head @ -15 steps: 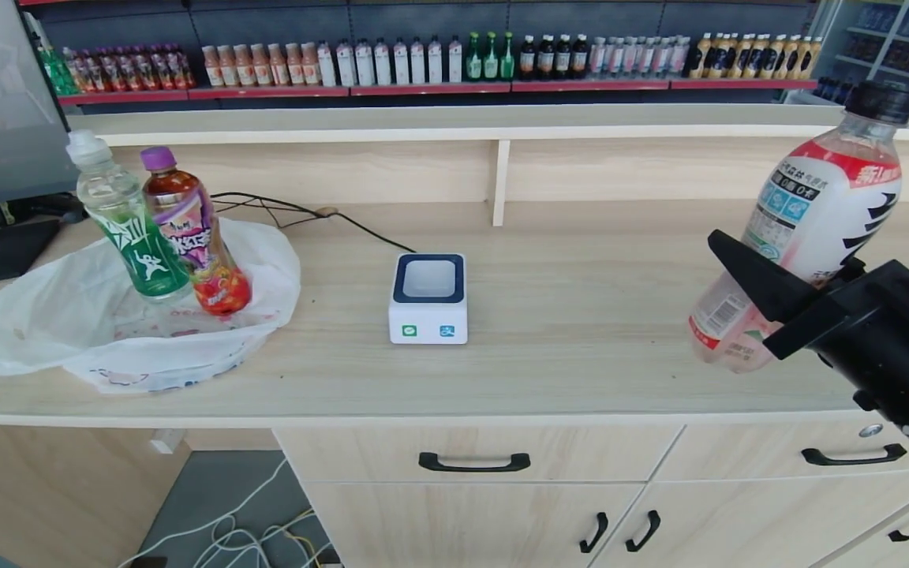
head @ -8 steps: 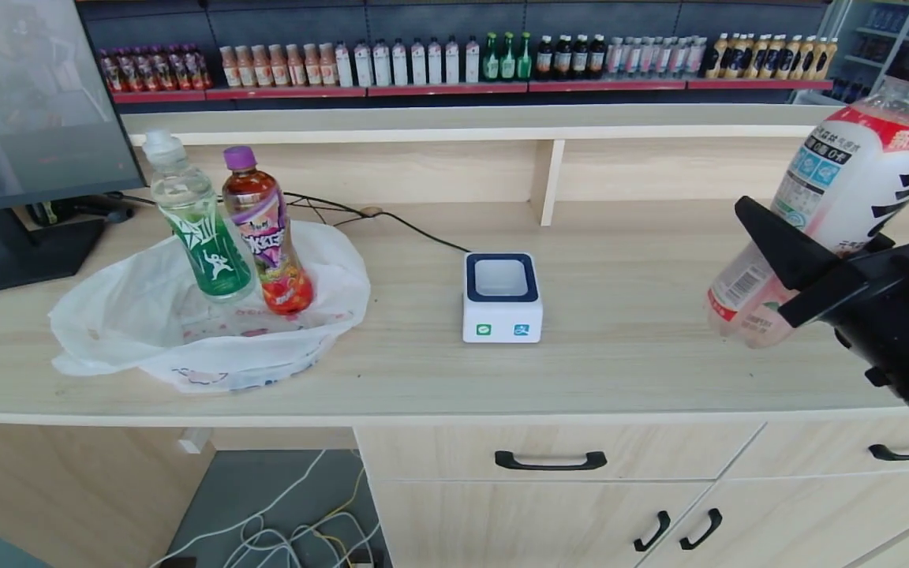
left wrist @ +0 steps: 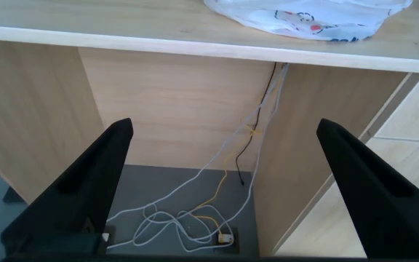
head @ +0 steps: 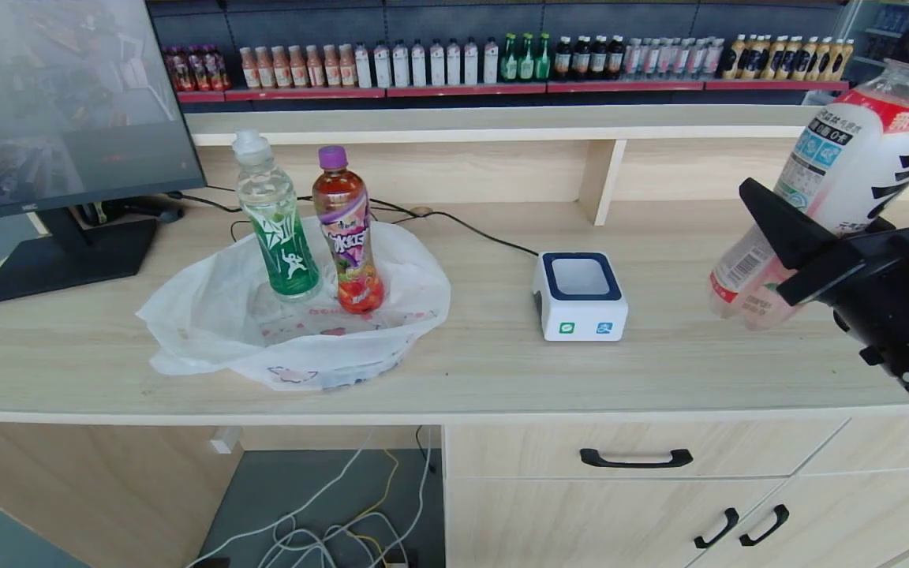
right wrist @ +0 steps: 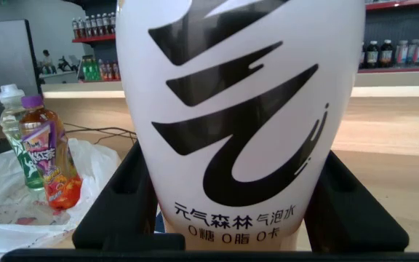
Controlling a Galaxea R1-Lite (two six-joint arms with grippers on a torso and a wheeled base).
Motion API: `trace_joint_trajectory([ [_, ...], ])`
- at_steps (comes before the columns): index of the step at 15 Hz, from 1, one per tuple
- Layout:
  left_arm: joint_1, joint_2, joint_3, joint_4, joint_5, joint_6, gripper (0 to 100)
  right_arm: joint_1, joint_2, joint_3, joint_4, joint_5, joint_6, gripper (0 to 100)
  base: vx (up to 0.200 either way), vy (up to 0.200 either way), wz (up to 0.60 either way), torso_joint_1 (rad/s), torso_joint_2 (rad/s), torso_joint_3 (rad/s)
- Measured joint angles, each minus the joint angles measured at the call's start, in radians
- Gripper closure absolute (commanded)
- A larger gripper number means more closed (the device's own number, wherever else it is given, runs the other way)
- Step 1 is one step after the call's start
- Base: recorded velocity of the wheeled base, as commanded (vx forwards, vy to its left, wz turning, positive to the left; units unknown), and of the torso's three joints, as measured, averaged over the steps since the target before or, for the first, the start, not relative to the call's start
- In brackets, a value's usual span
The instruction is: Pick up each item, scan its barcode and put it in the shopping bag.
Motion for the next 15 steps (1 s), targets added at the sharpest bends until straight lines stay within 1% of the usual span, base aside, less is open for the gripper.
trace_joint_trajectory([
  [4, 0.0, 0.0, 0.0, 0.0, 0.0, 0.0, 0, 0.009, 0.084, -0.084, -0.001, 0.013, -0.046, 100, 0.0, 0.0, 0.0, 0.0, 0.0, 0.0],
  [9, 0.0, 0.0, 0.0, 0.0, 0.0, -0.001, 0, 0.04, 0.26, -0.294, 0.0, 0.029, -0.109, 100, 0.0, 0.0, 0.0, 0.0, 0.0, 0.0],
  [11, 0.0, 0.0, 0.0, 0.0, 0.0, 0.0, 0, 0.044, 0.326, -0.367, 0.0, 0.077, -0.145, 100, 0.0, 0.0, 0.0, 0.0, 0.0, 0.0],
  [14, 0.0, 0.0, 0.0, 0.0, 0.0, -0.001, 0, 0.042, 0.406, -0.46, -0.001, 0.11, -0.209, 100, 0.0, 0.0, 0.0, 0.0, 0.0, 0.0],
  [15, 0.0, 0.0, 0.0, 0.0, 0.0, -0.001, 0, 0.04, 0.429, -0.491, -0.001, 0.135, -0.257, 100, 0.0, 0.0, 0.0, 0.0, 0.0, 0.0],
])
